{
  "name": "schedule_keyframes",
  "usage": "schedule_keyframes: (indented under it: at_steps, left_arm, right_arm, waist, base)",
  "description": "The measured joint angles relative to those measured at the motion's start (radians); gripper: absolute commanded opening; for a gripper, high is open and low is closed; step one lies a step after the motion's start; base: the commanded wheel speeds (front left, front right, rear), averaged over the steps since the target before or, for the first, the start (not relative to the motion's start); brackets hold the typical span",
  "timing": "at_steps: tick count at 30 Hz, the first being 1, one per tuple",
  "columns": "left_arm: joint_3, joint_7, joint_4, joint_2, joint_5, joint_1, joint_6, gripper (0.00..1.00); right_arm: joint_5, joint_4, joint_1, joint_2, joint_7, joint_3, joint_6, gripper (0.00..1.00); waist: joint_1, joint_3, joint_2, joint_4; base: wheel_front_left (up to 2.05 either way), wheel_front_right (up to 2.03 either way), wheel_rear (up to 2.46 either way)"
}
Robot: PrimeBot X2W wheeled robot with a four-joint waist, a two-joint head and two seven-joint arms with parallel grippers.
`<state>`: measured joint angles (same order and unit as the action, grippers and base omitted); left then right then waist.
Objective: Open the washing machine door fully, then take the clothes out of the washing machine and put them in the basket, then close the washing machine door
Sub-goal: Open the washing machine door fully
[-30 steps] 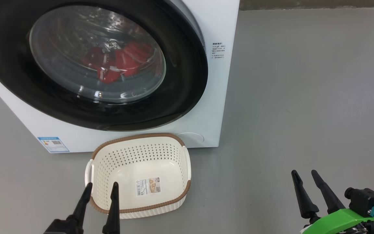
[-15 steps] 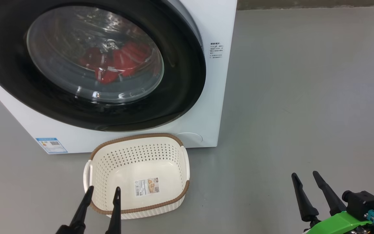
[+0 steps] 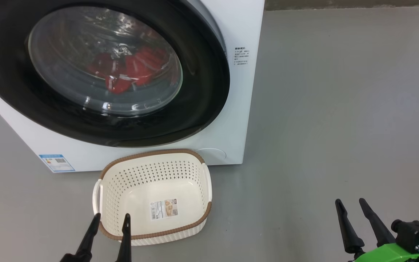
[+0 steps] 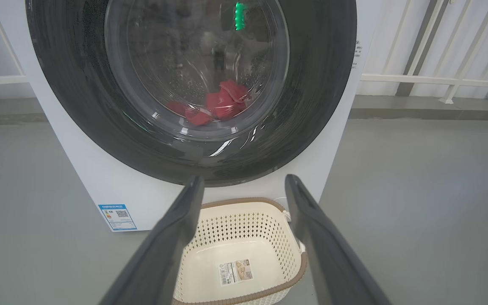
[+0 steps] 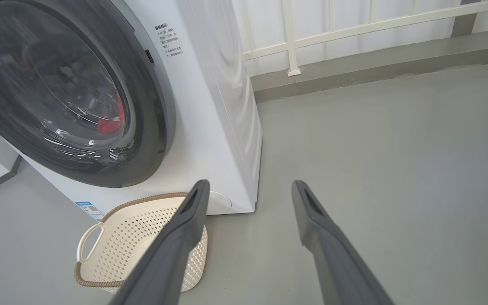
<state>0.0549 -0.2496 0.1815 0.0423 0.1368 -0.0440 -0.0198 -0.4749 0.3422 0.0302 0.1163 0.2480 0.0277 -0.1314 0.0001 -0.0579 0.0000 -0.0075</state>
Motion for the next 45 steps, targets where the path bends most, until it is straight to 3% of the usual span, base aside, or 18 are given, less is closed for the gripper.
schedule_keyframes:
  at_steps: [13, 14, 15, 16, 21, 29, 35, 45]
  left_arm:
    - [-0.001, 0.0, -0.002, 0.0, 0.0, 0.0, -0.007, 1.0]
    - [-0.001, 0.0, -0.002, 0.0, 0.0, 0.0, -0.007, 1.0]
    - [0.0, 0.0, -0.003, 0.0, 0.0, 0.0, -0.007, 1.0]
    - [0.001, 0.0, -0.003, 0.0, 0.0, 0.0, -0.007, 1.0]
    - [0.006, 0.0, -0.004, 0.0, 0.0, 0.0, -0.008, 1.0]
    - [0.023, 0.0, -0.009, 0.0, 0.0, 0.001, -0.015, 1.0]
    - [0.048, 0.0, -0.016, 0.001, 0.006, 0.009, -0.015, 1.0]
    - [0.106, 0.0, -0.04, 0.0, 0.03, 0.088, 0.003, 1.0]
  right_arm:
    - [0.0, 0.001, 0.01, -0.006, 0.0, -0.009, 0.0, 1.0]
    - [0.0, 0.001, 0.01, -0.006, 0.0, -0.005, 0.0, 0.5]
    - [0.0, 0.0, 0.01, -0.007, 0.0, -0.001, 0.0, 0.16]
    - [-0.003, -0.003, 0.01, -0.007, 0.0, 0.006, 0.0, 0.0]
    - [-0.053, -0.025, 0.008, -0.015, 0.0, 0.022, 0.0, 0.0]
    - [-0.224, -0.059, -0.075, -0.031, 0.0, 0.055, 0.0, 0.0]
    - [-0.485, -0.101, -0.202, -0.029, 0.007, 0.099, 0.0, 0.0]
    - [-0.937, -0.181, -0.414, 0.078, -0.025, 0.198, 0.0, 0.0]
  waist:
    - [0.0, 0.006, 0.0, 0.002]
    - [0.0, 0.007, 0.0, 0.003]
    - [-0.0001, 0.007, 0.0, 0.004]
    - [0.0, 0.007, 0.0, 0.005]
    - [0.0, 0.005, 0.0, 0.014]
    - [0.0, -0.005, 0.0, 0.027]
    - [-0.0001, -0.029, 0.0, 0.043]
    - [0.0, -0.115, 0.0, 0.081]
  base:
    - [0.0, 0.0, 0.0]
    - [0.0, 0.0, 0.0]
    - [0.0, 0.0, 0.0]
    - [0.0, 0.0, 0.0]
    - [0.0, 0.0, 0.0]
    - [0.0, 0.0, 0.0]
    - [0.0, 0.0, 0.0]
    - [0.0, 0.0, 0.0]
